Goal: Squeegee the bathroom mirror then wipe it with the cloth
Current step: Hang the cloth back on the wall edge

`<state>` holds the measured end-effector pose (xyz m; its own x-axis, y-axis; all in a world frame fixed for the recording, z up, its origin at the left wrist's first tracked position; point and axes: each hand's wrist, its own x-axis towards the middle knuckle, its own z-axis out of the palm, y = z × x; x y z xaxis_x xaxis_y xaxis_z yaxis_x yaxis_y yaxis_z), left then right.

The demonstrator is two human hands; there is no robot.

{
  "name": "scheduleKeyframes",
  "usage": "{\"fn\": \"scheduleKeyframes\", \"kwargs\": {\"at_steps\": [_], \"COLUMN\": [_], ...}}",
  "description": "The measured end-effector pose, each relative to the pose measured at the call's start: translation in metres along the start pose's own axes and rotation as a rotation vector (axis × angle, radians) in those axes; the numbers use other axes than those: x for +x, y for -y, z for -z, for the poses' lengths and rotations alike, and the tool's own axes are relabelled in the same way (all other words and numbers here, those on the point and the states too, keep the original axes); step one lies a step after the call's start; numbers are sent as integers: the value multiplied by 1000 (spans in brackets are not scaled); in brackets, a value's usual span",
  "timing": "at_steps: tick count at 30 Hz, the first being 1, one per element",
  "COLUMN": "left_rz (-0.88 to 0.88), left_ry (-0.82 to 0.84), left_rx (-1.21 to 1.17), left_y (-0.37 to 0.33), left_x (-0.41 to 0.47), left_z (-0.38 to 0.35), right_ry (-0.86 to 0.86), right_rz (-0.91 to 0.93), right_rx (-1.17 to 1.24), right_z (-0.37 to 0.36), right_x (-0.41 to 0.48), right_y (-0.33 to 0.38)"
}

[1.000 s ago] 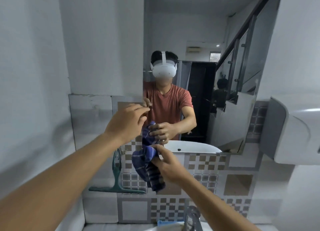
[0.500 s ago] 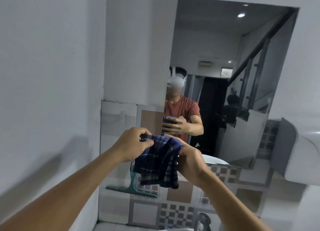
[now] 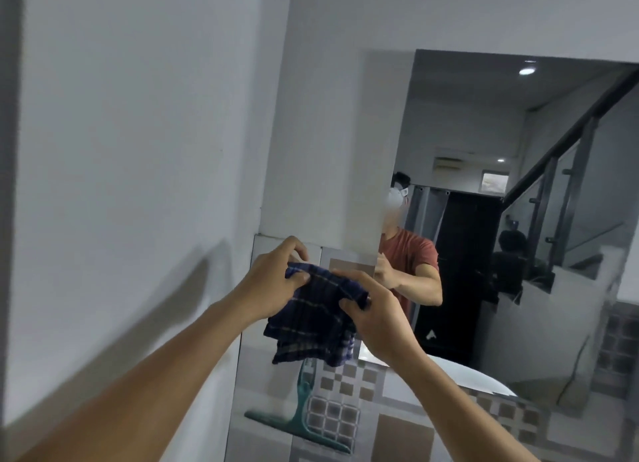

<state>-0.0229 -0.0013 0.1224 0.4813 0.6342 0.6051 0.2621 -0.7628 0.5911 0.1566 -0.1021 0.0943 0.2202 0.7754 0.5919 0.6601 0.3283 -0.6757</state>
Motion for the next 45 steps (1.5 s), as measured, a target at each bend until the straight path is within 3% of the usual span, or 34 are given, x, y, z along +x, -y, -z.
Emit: {"fn": "scheduleKeyframes", "kwargs": {"at_steps": [6,13,18,24,28,37,42,45], "left_rz": [7,-124,-213,-198,-165,-54,19,0], "left_ry": [-86,-339,-256,-193,-150,-94,-60,-144], "left_rx": [-125,119,370,349,370,341,281,308], "left_y": [19,21,43,63,57,64,61,50], "left_x": [13,71,90,80,87,78,67,58], "left_z": [8,27,26,14,12,8,10,9], "right_ry": [-59,-79,7,139,168,237,292,254], "right_rz": [58,175,340,475,420,342,262,227], "right_rx": [-72,-155,-589,-947,-846,-925,-709,-558], "right_z": [-14,-24,-40,-40,-36,-42,-39,-40], "right_x": [52,106,126,122,116,117,119,116], "right_y": [2,16,4,-16,-11,-7,-12,-15]}}
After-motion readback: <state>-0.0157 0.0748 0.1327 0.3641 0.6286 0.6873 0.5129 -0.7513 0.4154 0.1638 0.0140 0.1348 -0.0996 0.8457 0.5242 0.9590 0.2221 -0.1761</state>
